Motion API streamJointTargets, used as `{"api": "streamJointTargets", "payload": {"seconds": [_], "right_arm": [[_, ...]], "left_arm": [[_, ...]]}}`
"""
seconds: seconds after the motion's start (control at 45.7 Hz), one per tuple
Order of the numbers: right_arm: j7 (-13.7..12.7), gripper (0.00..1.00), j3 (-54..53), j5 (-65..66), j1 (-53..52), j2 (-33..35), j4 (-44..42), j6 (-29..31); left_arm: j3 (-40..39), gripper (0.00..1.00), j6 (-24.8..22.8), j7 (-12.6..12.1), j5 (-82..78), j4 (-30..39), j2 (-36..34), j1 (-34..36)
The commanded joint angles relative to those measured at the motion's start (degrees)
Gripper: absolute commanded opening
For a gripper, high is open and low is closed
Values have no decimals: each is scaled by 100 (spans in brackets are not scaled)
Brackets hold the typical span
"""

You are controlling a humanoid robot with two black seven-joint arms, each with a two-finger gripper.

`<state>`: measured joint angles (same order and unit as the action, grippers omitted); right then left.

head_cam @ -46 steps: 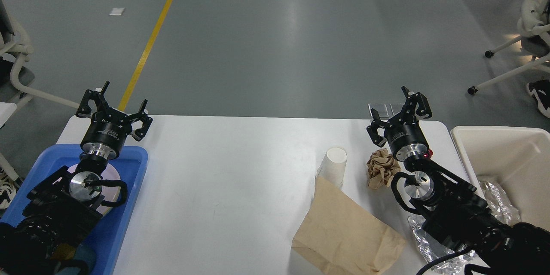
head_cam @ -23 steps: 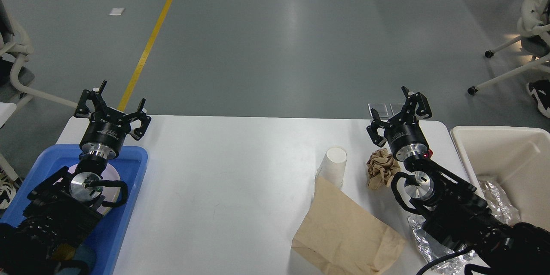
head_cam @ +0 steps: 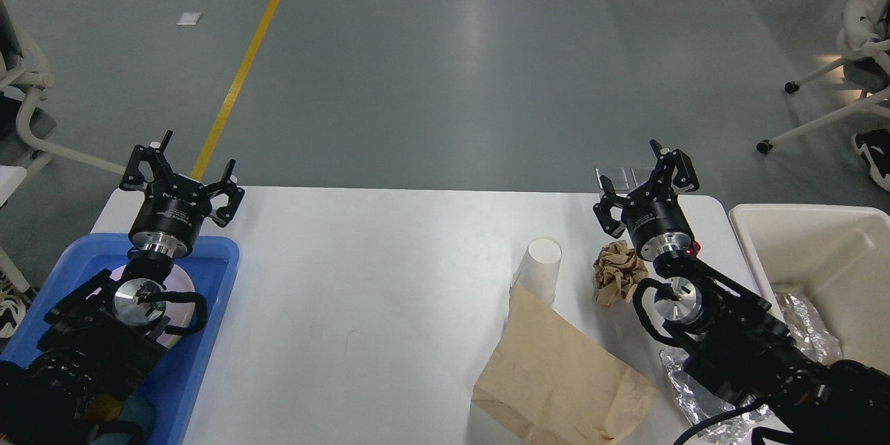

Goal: Tidy desktop

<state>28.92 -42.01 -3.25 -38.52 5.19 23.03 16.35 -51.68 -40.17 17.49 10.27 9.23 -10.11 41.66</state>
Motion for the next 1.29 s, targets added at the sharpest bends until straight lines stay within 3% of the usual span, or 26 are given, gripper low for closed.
{"api": "streamJointTargets", "payload": {"seconds": [0.0,0.678,1.268], "right_arm": [[0,100,0,0,2,0,0,0],[-35,100,26,0,-463,61,-9,-44],[-35,100,26,0,-604,685,-44,-61]], "left_arm": [[0,97,0,0,1,0,0,0],[0,97,0,0,-7,0,0,8],[0,97,0,0,1,0,0,0]]}}
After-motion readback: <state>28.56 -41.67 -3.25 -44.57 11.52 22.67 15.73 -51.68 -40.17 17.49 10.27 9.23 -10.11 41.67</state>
